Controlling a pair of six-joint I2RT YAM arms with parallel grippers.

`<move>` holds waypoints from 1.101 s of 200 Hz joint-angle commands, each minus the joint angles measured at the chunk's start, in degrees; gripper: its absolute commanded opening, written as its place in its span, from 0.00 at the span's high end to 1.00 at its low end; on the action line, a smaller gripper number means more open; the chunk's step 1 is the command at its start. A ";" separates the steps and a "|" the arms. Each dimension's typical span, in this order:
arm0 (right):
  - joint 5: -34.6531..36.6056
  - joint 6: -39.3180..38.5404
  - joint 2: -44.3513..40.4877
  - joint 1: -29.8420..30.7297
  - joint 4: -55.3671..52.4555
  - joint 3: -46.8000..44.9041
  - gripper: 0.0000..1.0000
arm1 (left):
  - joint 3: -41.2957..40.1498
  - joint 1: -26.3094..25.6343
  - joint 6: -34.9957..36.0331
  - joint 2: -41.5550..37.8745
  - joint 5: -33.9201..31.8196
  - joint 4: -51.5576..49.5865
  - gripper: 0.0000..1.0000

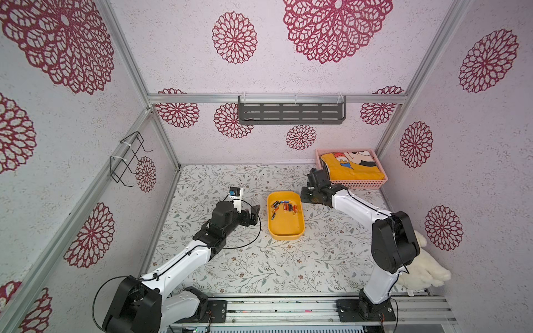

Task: Take the batteries out of the storage box
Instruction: Place the battery at the center of the board.

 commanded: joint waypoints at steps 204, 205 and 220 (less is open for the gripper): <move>1.43 -5.72 11.29 -2.30 6.20 -0.66 0.73 | 9.04 -3.85 1.10 7.32 -4.94 -8.68 0.01; 1.36 -5.72 11.27 -2.30 6.13 -0.58 0.73 | 9.18 -3.86 1.06 7.35 -5.14 -8.85 0.01; 0.74 -5.79 10.05 -2.38 5.46 -0.01 0.63 | 12.49 -4.20 -0.78 7.92 -8.29 -12.87 0.01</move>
